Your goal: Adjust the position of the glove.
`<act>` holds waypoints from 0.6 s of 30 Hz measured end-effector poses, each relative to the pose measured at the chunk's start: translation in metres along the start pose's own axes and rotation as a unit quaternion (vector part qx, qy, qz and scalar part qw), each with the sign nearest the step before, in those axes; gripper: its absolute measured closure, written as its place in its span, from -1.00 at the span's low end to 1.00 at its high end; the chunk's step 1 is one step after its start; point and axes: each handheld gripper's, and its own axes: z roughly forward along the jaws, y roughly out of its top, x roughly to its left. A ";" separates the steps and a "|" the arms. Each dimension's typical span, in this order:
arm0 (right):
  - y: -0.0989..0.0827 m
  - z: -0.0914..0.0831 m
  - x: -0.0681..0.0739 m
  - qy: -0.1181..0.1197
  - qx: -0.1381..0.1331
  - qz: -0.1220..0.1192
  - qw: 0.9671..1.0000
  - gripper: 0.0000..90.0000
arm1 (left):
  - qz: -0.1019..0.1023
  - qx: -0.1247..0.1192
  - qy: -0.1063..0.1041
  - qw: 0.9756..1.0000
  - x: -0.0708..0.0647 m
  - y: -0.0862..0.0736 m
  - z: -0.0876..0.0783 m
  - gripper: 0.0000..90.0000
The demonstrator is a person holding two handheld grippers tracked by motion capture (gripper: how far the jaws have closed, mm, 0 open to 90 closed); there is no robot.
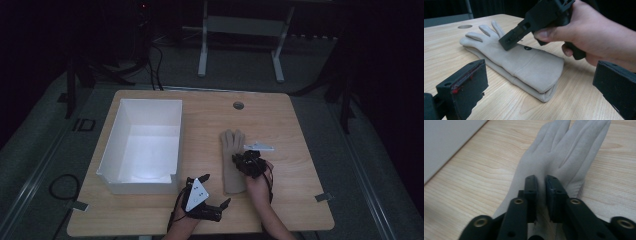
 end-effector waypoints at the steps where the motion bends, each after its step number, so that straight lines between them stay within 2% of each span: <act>1: 0.001 -0.002 -0.001 0.002 -0.003 -0.001 1.000 0.63 | -0.001 0.000 0.000 1.000 0.000 0.000 0.000 -1.00; 3: 0.003 -0.007 -0.002 0.009 -0.012 -0.004 1.000 0.46 | -0.003 0.003 0.003 1.000 0.001 0.000 0.001 -1.00; 5: 0.005 -0.012 -0.003 0.007 -0.017 -0.013 1.000 0.35 | -0.003 0.006 -0.005 1.000 0.002 0.001 0.002 -1.00; 9: 0.011 -0.023 -0.009 0.014 -0.030 -0.020 0.999 0.06 | 0.004 0.012 -0.002 1.000 0.000 0.001 0.003 -1.00; 13: 0.015 -0.031 -0.018 0.020 -0.040 -0.024 0.999 -0.16 | 0.011 0.021 0.011 1.000 -0.003 0.002 0.005 -1.00; 15: 0.016 -0.033 -0.023 0.016 -0.044 -0.026 0.999 -0.30 | 0.024 0.027 0.022 0.999 -0.006 0.003 0.008 -1.00; 17: 0.017 -0.036 -0.029 0.023 -0.049 -0.025 0.998 -0.37 | 0.033 0.038 0.016 0.999 -0.009 0.004 0.011 -1.00; 18: 0.017 -0.037 -0.031 0.019 -0.050 -0.025 0.998 -0.39 | 0.033 0.043 0.002 0.999 -0.009 0.005 0.012 -1.00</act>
